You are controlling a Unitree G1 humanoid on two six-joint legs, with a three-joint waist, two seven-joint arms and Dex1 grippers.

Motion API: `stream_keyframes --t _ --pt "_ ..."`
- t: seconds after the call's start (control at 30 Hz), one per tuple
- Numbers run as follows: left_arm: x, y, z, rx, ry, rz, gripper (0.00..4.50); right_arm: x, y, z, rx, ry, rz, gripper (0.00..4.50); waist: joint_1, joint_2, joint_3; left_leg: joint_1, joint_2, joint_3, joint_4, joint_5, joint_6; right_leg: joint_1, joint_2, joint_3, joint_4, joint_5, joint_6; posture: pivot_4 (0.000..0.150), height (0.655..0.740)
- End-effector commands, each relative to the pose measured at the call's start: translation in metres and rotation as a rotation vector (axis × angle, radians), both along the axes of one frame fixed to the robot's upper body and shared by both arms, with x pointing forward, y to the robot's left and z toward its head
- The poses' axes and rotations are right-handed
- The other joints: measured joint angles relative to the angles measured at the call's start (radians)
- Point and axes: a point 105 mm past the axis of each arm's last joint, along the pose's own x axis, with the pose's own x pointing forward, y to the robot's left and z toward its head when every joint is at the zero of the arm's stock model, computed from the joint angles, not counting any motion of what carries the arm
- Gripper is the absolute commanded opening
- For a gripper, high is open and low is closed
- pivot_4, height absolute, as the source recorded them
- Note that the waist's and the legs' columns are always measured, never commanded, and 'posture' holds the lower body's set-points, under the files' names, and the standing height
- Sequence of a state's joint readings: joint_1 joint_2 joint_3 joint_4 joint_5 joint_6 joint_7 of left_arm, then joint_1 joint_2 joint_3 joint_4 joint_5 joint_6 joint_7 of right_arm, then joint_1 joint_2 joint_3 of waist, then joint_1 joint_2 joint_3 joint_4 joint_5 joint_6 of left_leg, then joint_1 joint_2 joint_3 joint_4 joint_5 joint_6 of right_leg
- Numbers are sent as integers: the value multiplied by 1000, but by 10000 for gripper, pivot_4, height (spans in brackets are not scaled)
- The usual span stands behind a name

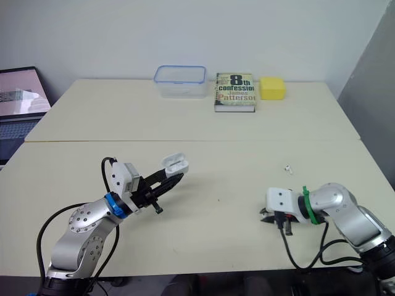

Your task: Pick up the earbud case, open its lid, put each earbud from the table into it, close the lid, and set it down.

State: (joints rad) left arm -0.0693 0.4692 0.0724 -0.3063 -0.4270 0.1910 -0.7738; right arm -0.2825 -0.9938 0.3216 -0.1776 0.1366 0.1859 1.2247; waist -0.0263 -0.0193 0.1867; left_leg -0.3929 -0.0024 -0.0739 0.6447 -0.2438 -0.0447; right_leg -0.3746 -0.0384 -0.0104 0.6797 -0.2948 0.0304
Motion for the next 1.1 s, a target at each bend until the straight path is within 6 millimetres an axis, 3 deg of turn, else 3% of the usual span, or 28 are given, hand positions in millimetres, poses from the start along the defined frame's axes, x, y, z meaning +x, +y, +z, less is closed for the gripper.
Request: stream_keyframes --t 0.03,0.17,0.33,0.6,0.87,1.1 --pt "-7 -1 10 3 -36 -8 7487 -4 -18 -2 -45 16 36 4708 0 0 0 0 1 0 0 0 0 0 0 0 0 0 0 1500 7400" --pt "-10 0 9 7 -28 -5 7487 -10 -31 -7 -83 70 53 4707 3 0 0 0 4 0 1 0 0 1 -1 0 0 0 0 1500 7400" --pt "-11 -1 7 12 -17 -8 7487 -10 -33 -7 -79 80 55 4707 19 0 0 1 4 0 1 0 0 2 -1 0 -1 0 0 1500 7400" --pt "-9 -3 5 11 -11 -15 7487 -7 -25 6 -36 39 51 32225 25 0 0 1 4 0 1 0 0 2 -1 0 -1 0 0 1500 7400" --pt "-8 -2 4 11 -8 -13 7487 -16 -7 53 54 -8 -9 32266 26 1 0 0 4 0 1 0 0 1 -1 0 -1 0 0 1500 7400" --pt "-8 -4 -2 14 5 -14 7487 -30 -21 45 -239 -41 -159 32266 27 1 0 -1 4 0 1 0 0 1 -1 0 -1 0 0 1500 7400"
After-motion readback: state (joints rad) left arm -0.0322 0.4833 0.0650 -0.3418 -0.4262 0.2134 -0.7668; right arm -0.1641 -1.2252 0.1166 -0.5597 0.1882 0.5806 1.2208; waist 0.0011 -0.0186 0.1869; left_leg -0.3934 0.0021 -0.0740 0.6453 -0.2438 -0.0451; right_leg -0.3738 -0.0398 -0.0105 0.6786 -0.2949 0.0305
